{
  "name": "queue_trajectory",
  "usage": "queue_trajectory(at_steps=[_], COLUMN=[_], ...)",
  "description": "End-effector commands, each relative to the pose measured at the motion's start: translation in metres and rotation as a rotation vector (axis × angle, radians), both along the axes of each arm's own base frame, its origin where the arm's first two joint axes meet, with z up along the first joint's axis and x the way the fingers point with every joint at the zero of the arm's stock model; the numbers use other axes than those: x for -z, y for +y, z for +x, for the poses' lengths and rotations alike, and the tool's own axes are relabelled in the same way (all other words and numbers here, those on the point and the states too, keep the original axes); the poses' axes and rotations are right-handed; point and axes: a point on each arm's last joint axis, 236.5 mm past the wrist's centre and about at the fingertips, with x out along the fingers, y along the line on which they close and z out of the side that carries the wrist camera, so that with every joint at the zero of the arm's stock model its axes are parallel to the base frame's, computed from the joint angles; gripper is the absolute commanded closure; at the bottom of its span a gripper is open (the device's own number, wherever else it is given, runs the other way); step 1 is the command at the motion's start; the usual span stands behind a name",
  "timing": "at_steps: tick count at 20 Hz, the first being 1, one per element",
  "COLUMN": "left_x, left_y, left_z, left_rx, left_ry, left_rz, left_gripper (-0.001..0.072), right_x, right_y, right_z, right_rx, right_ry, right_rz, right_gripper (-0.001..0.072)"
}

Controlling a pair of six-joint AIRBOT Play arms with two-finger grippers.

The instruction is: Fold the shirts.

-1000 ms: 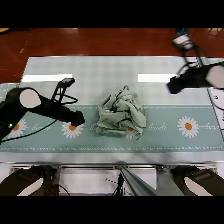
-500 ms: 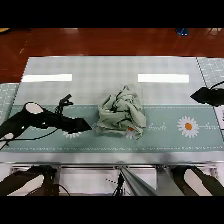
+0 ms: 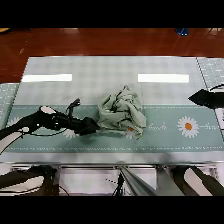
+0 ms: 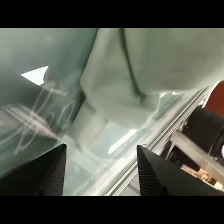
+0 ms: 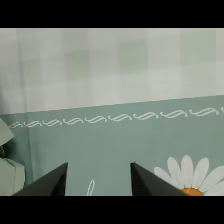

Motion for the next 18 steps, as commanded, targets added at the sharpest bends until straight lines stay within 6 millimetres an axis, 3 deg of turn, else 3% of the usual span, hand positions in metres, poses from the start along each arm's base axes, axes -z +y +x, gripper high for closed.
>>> queue_trajectory(at_steps=[1, 2, 4, 10, 11, 14, 18], left_x=[0.015, 0.018, 0.020, 0.024, 0.025, 0.026, 0.025], left_y=[-0.010, -0.013, -0.012, -0.010, -0.009, -0.007, -0.008], left_z=[0.008, 0.006, 0.005, 0.005, 0.003, 0.001, 0.000], left_rx=[-0.016, -0.012, -0.019, -0.019, -0.011, 0.014, 0.025], left_ry=[-0.011, 0.006, 0.025, 0.030, 0.027, 0.014, 0.006], left_rz=[0.030, 0.034, 0.042, 0.060, 0.064, 0.072, 0.068], left_gripper=[0.0203, 0.0272, 0.0336, 0.0475, 0.0572, 0.0684, 0.0685], right_x=[0.002, 0.002, 0.000, -0.005, -0.004, -0.001, 0.038], right_y=[0.007, 0.010, 0.016, 0.029, 0.030, 0.034, 0.050], right_z=[-0.007, -0.008, -0.010, -0.010, -0.012, -0.018, -0.043], right_rx=[-0.018, -0.024, -0.034, -0.046, -0.053, -0.073, -0.071], right_ry=[0.026, 0.033, 0.040, 0.034, 0.043, 0.062, 0.165], right_rz=[0.026, 0.035, 0.064, 0.120, 0.125, 0.131, 0.208], right_gripper=[0.0218, 0.0218, 0.0219, 0.0235, 0.0235, 0.0234, 0.0161])
